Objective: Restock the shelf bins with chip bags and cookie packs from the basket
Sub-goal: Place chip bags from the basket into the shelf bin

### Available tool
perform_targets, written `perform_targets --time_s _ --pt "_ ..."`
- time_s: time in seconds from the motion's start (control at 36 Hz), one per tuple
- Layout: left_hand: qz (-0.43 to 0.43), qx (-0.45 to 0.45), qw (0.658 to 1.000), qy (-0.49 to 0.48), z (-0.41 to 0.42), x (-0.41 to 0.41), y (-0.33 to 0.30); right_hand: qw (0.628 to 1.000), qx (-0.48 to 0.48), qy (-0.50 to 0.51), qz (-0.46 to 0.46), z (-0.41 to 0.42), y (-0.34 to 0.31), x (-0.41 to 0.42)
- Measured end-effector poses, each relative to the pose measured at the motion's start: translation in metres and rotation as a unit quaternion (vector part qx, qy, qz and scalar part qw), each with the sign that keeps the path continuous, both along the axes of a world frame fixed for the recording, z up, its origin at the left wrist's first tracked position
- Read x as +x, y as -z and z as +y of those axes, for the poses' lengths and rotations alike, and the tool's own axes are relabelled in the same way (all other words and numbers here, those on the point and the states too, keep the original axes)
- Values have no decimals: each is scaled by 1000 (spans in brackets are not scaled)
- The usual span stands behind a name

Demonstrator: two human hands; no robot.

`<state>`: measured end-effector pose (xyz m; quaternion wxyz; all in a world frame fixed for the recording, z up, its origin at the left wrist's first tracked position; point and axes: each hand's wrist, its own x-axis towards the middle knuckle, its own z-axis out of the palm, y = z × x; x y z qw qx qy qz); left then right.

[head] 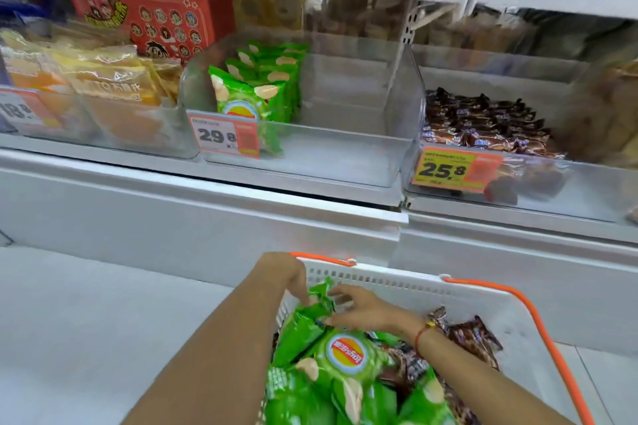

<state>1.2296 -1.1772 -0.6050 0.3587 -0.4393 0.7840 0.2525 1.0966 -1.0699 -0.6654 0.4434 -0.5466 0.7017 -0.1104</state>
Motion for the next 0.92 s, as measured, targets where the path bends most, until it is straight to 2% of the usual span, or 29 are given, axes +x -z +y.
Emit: perform_targets --time_s 0.06,0.14,0.22,0.31,0.42,0.64,0.78,0.92 --pt "1 -6 1000 13 5 -6 6 1000 15 6 -26 1 7 3" --pt "9 29 999 -10 15 -15 18 999 -7 -22 48 3 18 10" --pt "32 -6 999 -6 22 -16 23 993 -62 0 104 4 26 11" --pt "35 -10 999 5 19 -15 22 994 -65 3 91 4 25 6" --pt "9 70 997 28 4 -13 -4 998 -58 5 38 2 5 -8" --pt "198 14 977 -77 -28 4 -75 990 -120 -27 -74 5 -96 -43" --pt "242 76 963 -94 -19 13 -123 979 -173 -36 -101 8 -163 -53" --pt "376 116 914 -97 -8 31 -165 964 -236 -52 -111 4 -213 -55"
